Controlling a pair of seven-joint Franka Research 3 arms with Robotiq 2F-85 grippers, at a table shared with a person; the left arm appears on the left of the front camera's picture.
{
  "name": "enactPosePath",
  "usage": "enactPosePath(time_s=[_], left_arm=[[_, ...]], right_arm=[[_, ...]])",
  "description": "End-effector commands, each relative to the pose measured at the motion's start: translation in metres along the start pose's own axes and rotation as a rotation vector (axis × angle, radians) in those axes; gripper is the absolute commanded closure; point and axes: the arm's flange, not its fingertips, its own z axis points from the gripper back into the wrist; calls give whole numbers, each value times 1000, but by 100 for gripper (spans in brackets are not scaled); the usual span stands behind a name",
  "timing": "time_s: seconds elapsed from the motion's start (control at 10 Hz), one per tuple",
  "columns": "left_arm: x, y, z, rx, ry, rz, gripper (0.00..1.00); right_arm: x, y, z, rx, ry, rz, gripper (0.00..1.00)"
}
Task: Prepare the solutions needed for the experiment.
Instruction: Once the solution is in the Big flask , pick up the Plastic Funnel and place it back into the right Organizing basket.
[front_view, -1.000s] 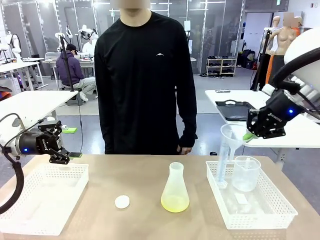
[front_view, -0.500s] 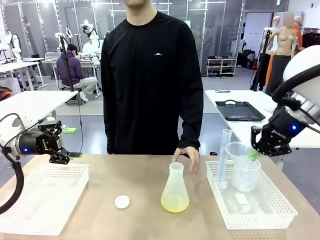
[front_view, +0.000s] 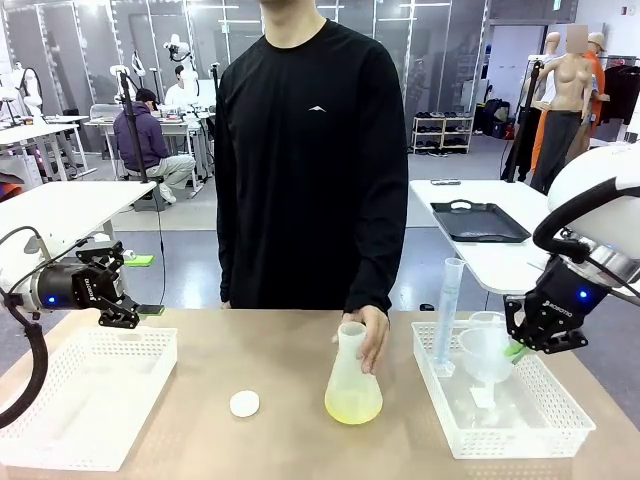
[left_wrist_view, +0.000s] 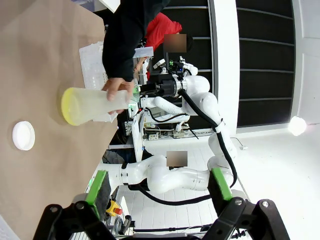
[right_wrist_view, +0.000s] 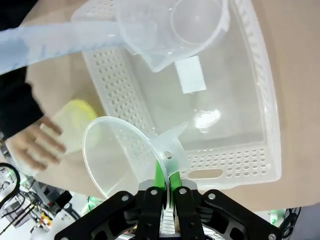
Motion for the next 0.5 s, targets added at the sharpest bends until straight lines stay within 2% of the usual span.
enactPosePath(time_s=[0.0, 0.1, 0.2, 0.3, 0.4], left_arm=[[-1, -2, 0, 5, 10, -10, 0], [-1, -2, 0, 5, 10, -10, 0], [-1, -2, 0, 5, 10, -10, 0], [-1, -2, 0, 5, 10, -10, 0], [-1, -2, 0, 5, 10, -10, 0]], right_arm=[[7, 10, -2, -69, -28, -54, 100], [8, 14, -6, -81, -14, -50, 78], [9, 16, -7, -86, -32, -54, 77], [9, 18, -8, -84, -26, -50, 58], [9, 20, -11, -88, -16, -44, 57]])
